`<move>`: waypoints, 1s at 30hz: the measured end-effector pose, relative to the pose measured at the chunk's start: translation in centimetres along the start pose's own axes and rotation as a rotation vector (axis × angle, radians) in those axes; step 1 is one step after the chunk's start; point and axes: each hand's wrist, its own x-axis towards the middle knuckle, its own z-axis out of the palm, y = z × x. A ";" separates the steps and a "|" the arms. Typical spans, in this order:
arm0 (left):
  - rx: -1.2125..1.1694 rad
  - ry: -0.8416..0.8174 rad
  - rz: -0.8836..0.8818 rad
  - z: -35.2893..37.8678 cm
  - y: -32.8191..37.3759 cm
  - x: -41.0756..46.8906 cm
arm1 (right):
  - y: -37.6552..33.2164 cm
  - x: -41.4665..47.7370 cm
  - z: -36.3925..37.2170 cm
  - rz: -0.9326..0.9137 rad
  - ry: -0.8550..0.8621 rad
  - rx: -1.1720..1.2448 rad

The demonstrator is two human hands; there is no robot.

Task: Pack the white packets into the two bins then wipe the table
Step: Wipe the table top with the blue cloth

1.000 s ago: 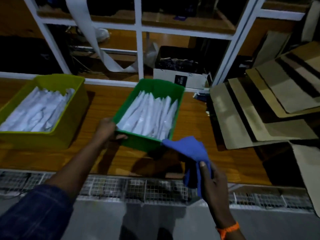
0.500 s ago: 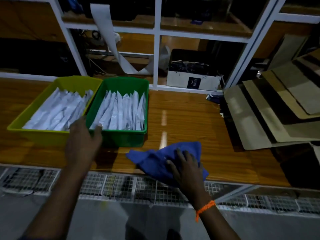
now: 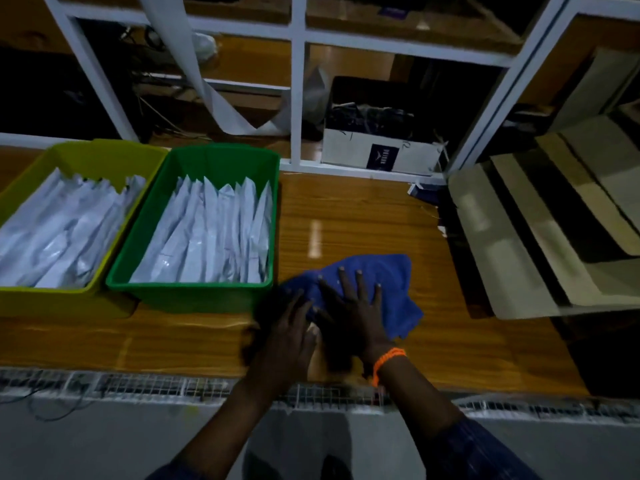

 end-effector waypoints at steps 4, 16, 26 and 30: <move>0.244 -0.052 -0.013 4.2 0.3 4.7 | 4.5 10.7 -0.5 0.049 -0.043 -0.019; 0.443 -0.075 0.187 4.2 0.8 8.1 | 12.7 22.1 -3.8 0.108 0.016 0.129; 0.434 -0.121 0.054 4.4 1.0 7.9 | 13.5 6.6 -3.5 0.146 0.040 0.115; 0.406 -0.092 0.052 4.2 1.2 7.9 | 12.7 1.1 -3.5 0.175 0.037 0.135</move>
